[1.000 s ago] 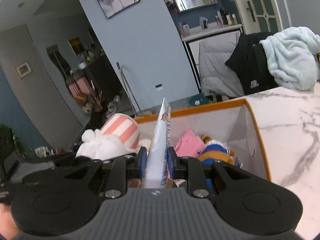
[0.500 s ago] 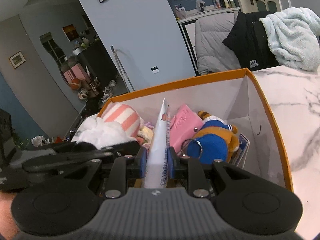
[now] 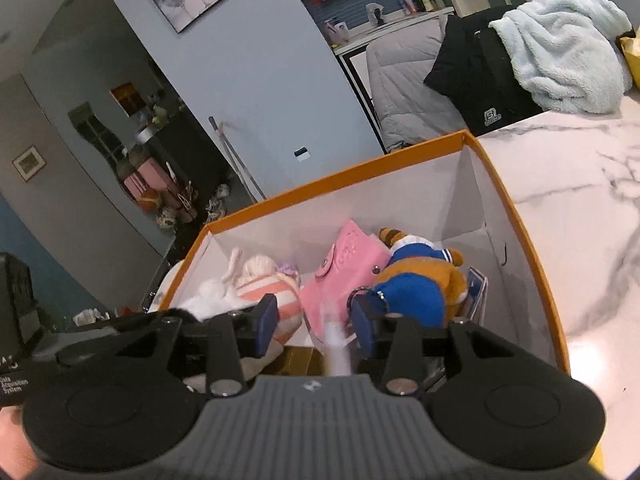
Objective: Organize objects
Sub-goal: 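Carry the white plush into the orange box with left tool while right tool carries the lotion tube in, then open both tools to release the plush and lotion tube, then withdraw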
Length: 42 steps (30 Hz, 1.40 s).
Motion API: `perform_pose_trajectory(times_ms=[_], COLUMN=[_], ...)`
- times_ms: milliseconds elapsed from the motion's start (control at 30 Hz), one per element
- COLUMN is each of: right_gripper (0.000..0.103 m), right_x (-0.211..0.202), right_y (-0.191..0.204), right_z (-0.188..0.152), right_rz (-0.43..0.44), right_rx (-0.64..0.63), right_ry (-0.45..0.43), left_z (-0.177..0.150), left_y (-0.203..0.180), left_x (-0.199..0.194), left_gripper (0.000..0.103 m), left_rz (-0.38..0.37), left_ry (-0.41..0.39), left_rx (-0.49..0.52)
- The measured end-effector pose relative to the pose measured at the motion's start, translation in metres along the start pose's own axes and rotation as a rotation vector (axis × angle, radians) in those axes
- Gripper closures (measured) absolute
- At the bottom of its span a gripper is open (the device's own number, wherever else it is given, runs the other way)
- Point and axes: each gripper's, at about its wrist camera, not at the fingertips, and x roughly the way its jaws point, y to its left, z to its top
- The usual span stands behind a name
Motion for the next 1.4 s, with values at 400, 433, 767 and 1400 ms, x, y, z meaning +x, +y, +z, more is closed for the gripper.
perform_pose_trajectory(times_ms=[400, 433, 767, 1400], right_gripper=[0.065, 0.066, 0.065, 0.057], right_x=[-0.014, -0.016, -0.031, -0.064], right_y=[0.003, 0.007, 0.041, -0.007], right_z=[-0.002, -0.004, -0.025, -0.019], right_rz=[0.084, 0.106, 0.137, 0.097], right_rx=[-0.033, -0.051, -0.198, -0.065], right_ry=[0.024, 0.032, 0.036, 0.003], left_z=[0.01, 0.007, -0.054, -0.091], left_y=[0.016, 0.02, 0.021, -0.027], left_x=[-0.043, -0.048, -0.098, -0.048], left_gripper=[0.008, 0.008, 0.008, 0.043], left_rz=[-0.012, -0.018, 0.038, 0.036], left_ry=[-0.108, -0.116, -0.2, -0.03], left_rx=[-0.018, -0.028, 0.06, 0.144])
